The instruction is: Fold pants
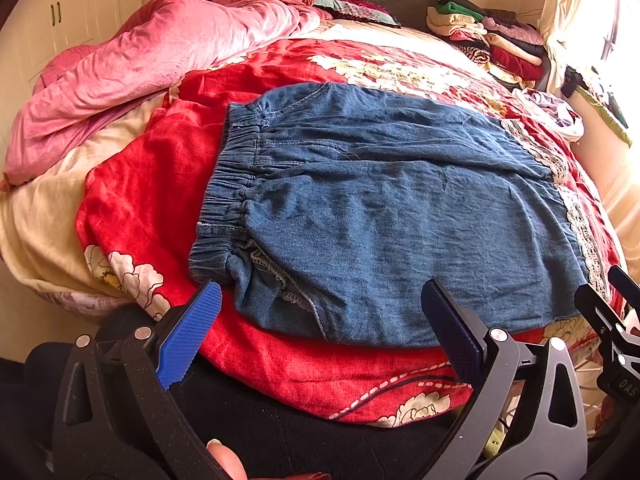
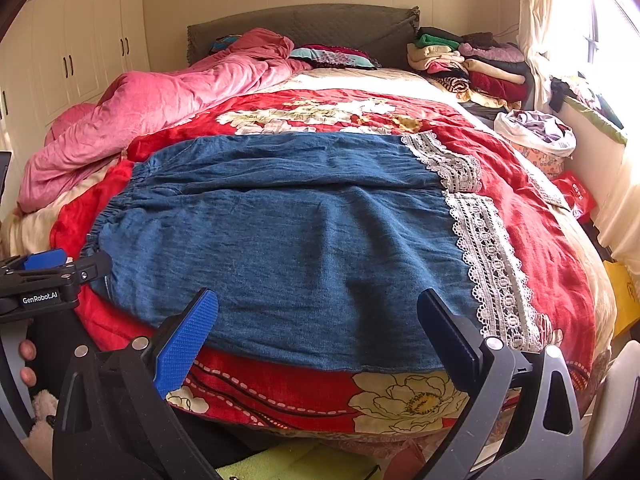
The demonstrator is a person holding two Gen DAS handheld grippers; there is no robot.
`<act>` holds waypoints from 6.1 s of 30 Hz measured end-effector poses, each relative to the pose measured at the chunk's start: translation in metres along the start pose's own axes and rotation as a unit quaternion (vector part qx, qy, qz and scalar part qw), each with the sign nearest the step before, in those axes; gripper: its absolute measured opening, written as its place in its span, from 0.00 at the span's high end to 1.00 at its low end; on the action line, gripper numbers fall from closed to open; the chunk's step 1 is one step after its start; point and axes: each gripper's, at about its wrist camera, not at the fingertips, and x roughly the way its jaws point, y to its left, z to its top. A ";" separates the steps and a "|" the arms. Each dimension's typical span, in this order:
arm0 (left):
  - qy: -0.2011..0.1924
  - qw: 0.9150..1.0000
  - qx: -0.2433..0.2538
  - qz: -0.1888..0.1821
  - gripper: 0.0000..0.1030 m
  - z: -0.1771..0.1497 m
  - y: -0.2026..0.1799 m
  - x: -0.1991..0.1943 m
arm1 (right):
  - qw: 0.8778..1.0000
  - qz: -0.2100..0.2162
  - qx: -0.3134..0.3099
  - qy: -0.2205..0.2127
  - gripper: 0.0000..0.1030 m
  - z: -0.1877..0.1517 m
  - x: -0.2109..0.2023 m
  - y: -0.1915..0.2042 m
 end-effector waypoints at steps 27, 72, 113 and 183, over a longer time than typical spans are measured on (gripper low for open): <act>0.018 0.999 -0.046 0.020 0.09 0.068 0.060 0.058 | 0.997 0.042 -0.061 0.019 0.04 0.090 0.085 0.020; -0.016 0.996 0.029 -0.077 0.75 0.164 0.093 0.116 | 0.926 0.202 -0.301 0.108 0.44 0.196 0.284 0.124; -0.007 0.993 0.054 -0.104 0.58 0.014 0.101 0.020 | 0.915 0.290 -0.261 0.102 0.89 0.005 0.070 0.116; 0.101 0.946 0.111 -0.287 0.60 0.035 -0.093 0.076 | 0.991 0.098 -0.022 0.089 0.25 0.164 0.167 -0.047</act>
